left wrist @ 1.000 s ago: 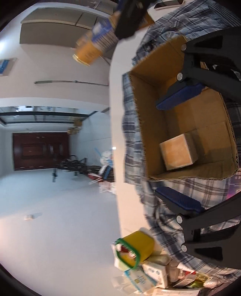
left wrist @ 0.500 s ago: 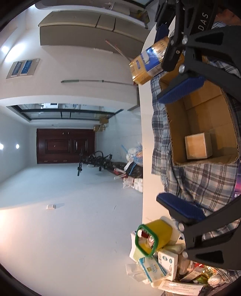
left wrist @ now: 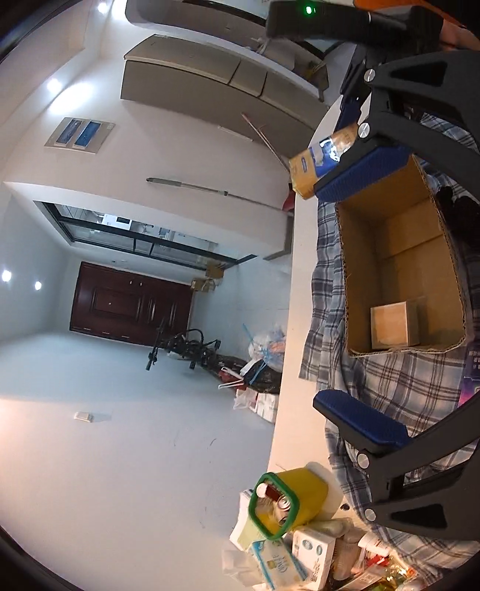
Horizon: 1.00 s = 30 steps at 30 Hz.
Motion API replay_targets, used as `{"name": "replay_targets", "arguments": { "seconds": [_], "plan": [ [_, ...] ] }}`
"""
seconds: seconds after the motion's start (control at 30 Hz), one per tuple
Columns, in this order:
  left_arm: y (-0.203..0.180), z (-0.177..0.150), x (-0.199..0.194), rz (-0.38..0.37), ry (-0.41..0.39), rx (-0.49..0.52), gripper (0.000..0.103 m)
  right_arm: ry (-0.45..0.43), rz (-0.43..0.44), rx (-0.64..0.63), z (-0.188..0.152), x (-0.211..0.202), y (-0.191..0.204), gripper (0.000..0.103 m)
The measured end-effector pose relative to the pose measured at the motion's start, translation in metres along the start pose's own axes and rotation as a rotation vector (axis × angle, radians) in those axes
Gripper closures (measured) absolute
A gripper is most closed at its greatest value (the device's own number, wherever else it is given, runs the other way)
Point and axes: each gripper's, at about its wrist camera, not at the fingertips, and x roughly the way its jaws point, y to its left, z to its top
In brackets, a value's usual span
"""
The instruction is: Organize objects
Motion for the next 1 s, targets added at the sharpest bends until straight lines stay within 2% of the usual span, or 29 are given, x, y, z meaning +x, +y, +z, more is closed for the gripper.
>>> {"name": "replay_targets", "arguments": {
  "seconds": [0.13,0.27,0.4,0.57,0.63,0.73,0.83,1.0],
  "plan": [
    [-0.008,0.002,-0.007,0.057,-0.027,0.05,0.0,0.016,0.003,0.004,-0.001,0.005,-0.001,0.049],
    [-0.006,0.004,-0.007,-0.013,0.007,0.034,0.0,0.018,0.008,0.015,-0.001,0.004,-0.004,0.046],
    [-0.005,0.006,-0.01,0.001,0.001,0.017,0.0,0.01,0.014,0.036,0.0,-0.001,-0.006,0.035],
    [0.001,0.014,-0.033,0.014,-0.068,-0.014,0.0,-0.04,0.017,0.056,0.004,-0.018,-0.008,0.021],
    [0.002,0.017,-0.042,0.01,-0.102,-0.02,0.0,-0.074,0.019,0.062,0.006,-0.028,-0.008,0.013],
    [0.0,0.019,-0.054,0.018,-0.141,0.001,0.0,-0.124,0.014,0.046,0.008,-0.041,-0.004,0.005],
    [-0.006,0.021,-0.066,0.038,-0.173,0.039,0.0,-0.153,-0.012,0.02,0.009,-0.05,0.002,0.005],
    [-0.012,0.021,-0.099,0.076,-0.29,0.04,0.0,-0.246,-0.04,-0.007,0.011,-0.079,0.011,0.002]
  ]
}}
